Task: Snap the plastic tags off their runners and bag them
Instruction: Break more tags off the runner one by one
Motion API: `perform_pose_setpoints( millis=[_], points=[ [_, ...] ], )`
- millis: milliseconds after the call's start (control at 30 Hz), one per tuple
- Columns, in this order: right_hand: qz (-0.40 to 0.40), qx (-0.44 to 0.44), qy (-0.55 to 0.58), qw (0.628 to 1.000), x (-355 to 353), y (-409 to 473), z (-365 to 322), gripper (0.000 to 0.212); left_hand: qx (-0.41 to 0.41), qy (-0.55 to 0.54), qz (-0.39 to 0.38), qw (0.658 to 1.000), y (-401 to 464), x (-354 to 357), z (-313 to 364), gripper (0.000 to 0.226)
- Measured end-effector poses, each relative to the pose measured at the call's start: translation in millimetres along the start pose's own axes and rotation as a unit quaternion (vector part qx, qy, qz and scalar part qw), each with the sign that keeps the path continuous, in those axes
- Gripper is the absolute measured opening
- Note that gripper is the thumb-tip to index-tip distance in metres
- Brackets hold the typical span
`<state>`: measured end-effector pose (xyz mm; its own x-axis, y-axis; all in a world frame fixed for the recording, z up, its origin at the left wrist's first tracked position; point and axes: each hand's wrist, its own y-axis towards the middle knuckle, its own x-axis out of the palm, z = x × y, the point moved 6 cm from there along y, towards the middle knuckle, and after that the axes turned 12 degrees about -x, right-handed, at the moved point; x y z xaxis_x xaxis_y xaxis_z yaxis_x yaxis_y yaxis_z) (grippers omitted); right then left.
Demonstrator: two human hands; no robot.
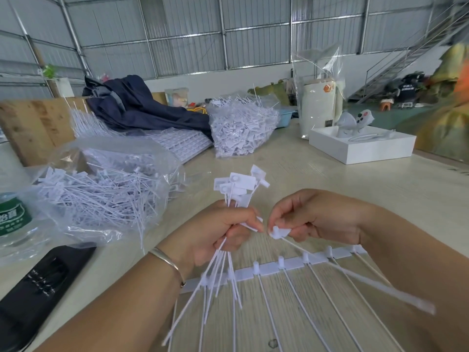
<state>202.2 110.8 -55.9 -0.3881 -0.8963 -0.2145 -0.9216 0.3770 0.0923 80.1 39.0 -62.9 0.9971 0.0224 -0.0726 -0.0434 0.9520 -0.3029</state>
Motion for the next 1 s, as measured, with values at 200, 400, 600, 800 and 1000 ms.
perform_pose_setpoints(
  millis=[200,400,600,800,1000],
  points=[
    [0.150,-0.052,0.116,0.980,-15.5,7.4,0.5,0.020,0.026,-0.081,-0.028,0.996,4.2,1.2,-0.3,0.032],
    [0.211,-0.097,0.128,0.964,-18.3,8.7,-2.7,0.018,-0.002,-0.145,0.011,0.989,8.2,-3.4,-4.5,0.019],
    [0.252,-0.162,0.013,0.954,-14.3,8.4,-9.4,0.012,-0.006,-0.121,-0.038,0.992,6.1,7.5,-5.5,0.025],
    [0.265,-0.209,-0.007,0.941,-11.9,7.2,-13.2,0.016,0.012,-0.208,-0.033,0.977,9.7,2.2,1.4,0.020],
    [0.293,-0.201,-0.075,0.932,-12.5,6.8,-11.4,0.008,0.003,-0.276,-0.046,0.960,12.3,-0.1,-1.0,0.036]
  ],
)
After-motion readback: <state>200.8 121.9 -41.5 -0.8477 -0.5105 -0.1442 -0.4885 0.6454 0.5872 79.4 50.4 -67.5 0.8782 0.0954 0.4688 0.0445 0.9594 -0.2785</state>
